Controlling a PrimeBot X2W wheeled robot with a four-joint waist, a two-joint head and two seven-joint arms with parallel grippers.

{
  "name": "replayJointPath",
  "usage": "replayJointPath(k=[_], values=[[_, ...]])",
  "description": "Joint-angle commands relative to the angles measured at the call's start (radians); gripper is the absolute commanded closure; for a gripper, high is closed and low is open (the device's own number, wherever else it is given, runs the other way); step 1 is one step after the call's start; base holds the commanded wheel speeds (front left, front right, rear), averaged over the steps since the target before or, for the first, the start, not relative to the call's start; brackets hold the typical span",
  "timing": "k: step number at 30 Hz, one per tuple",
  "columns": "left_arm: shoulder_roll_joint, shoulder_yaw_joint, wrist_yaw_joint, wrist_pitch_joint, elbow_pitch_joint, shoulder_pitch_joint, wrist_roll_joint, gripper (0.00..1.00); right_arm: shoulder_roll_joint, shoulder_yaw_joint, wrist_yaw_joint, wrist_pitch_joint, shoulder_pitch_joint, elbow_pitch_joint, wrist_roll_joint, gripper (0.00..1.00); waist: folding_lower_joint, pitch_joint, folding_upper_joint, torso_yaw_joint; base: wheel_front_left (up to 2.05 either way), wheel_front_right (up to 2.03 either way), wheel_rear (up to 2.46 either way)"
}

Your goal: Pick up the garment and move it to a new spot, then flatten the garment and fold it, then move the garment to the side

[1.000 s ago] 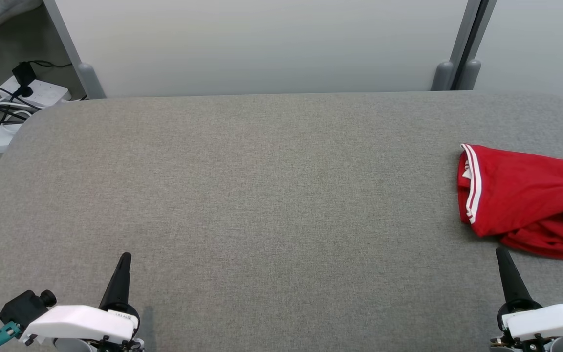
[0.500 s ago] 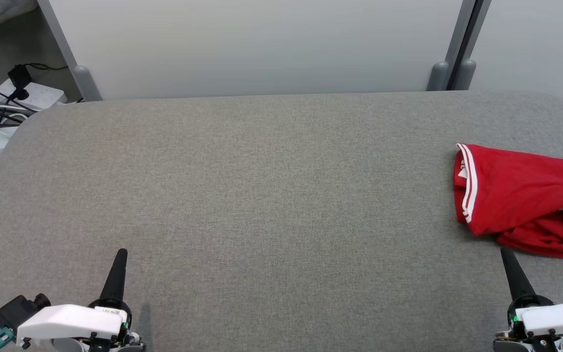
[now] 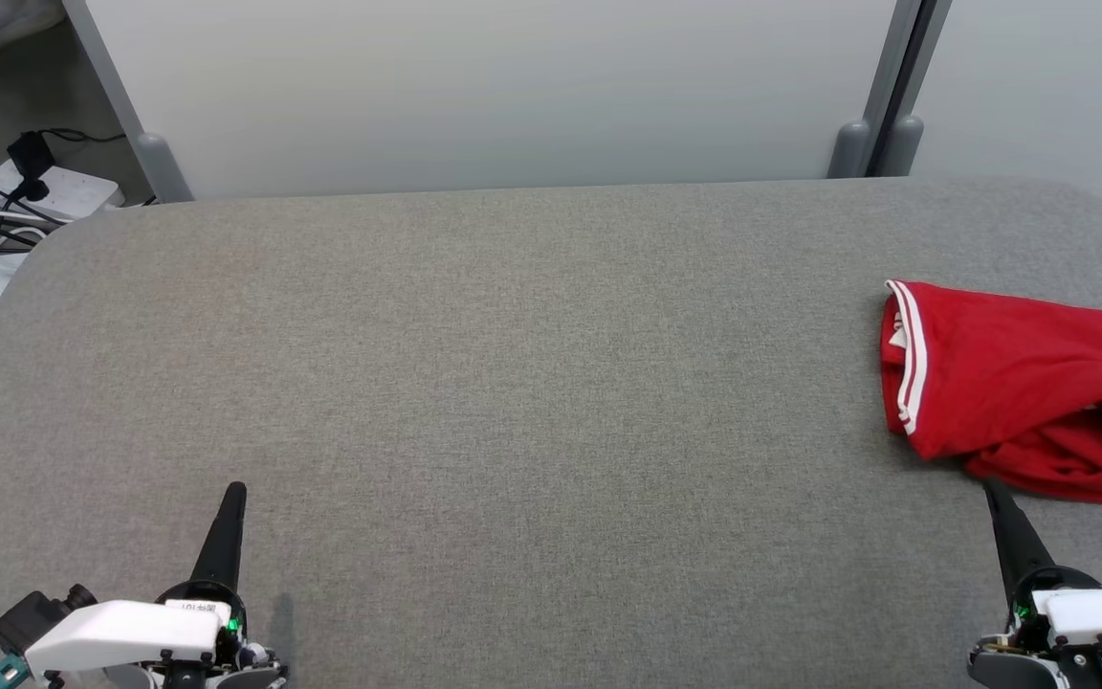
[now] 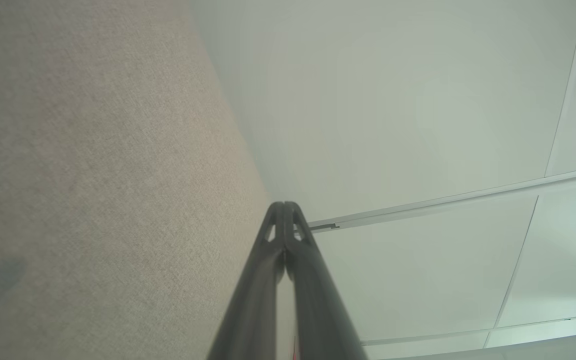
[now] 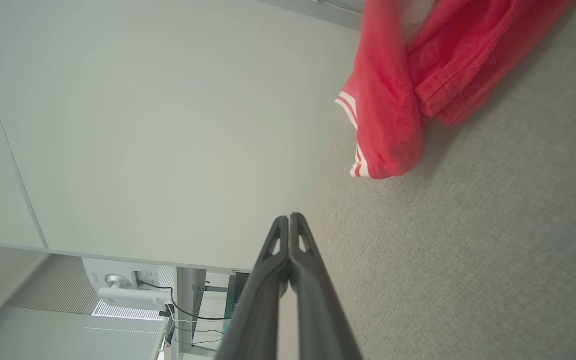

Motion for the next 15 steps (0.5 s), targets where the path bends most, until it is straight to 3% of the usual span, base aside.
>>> replayJointPath(k=[1,15], values=[[0.005,0.038,-0.014,0.008,-0.020,-0.060,-0.022,1.00,-0.009,0.009,0.002,0.008,-0.043,-0.020,0.024,1.00,0.0000,0.000,0.0000,0.000,0.00,0.00,0.00],[-0.033,0.091,-0.058,0.044,0.002,-0.069,-0.141,1.00,-0.003,-0.013,0.002,0.045,-0.056,-0.006,0.176,1.00,0.0000,-0.002,0.0000,-0.009,0.00,0.00,0.00]])
